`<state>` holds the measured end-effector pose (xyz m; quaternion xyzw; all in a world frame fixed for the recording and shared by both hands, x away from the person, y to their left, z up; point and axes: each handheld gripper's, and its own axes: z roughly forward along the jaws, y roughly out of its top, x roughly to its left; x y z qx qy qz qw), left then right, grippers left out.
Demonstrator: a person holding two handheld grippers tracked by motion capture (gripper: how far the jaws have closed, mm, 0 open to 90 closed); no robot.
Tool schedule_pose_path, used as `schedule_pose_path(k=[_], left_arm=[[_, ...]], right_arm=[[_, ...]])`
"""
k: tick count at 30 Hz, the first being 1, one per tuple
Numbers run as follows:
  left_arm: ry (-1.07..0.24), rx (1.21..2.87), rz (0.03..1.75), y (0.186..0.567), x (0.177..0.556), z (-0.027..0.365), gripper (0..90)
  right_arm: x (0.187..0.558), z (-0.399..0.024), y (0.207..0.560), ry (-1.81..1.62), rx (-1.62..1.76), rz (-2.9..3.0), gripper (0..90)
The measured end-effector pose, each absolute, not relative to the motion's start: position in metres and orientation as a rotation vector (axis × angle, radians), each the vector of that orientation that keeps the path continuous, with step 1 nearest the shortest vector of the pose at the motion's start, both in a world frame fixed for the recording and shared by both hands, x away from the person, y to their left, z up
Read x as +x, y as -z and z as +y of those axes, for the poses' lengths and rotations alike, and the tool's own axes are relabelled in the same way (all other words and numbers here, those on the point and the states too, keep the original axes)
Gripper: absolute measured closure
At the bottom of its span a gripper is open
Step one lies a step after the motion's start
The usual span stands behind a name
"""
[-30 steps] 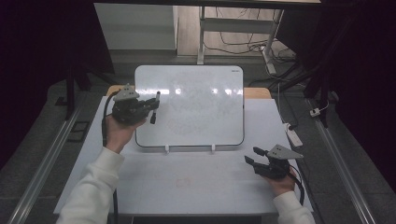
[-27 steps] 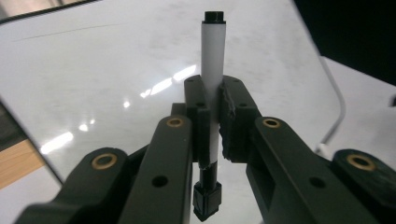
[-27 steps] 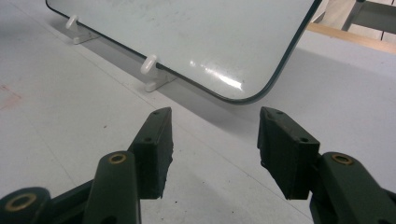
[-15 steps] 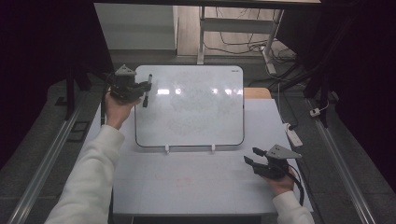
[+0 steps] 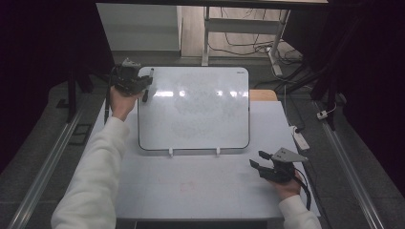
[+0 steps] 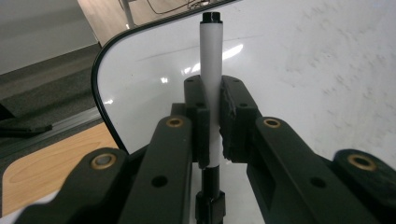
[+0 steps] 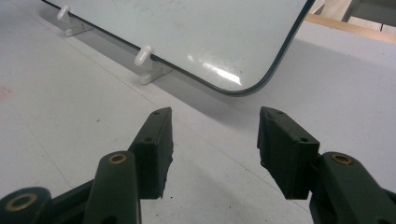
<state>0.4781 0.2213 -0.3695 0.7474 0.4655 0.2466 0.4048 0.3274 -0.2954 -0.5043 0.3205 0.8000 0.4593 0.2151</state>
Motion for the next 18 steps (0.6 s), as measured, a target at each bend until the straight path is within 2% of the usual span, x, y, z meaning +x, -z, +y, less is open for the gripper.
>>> schedule_pose_path(k=[18], left_arm=[[-0.680,1.943,1.156,0.378,0.490,0.208,80.9]], right_arm=[[0.327,-0.294,0.506,-1.259,0.879,2.229,45.2]])
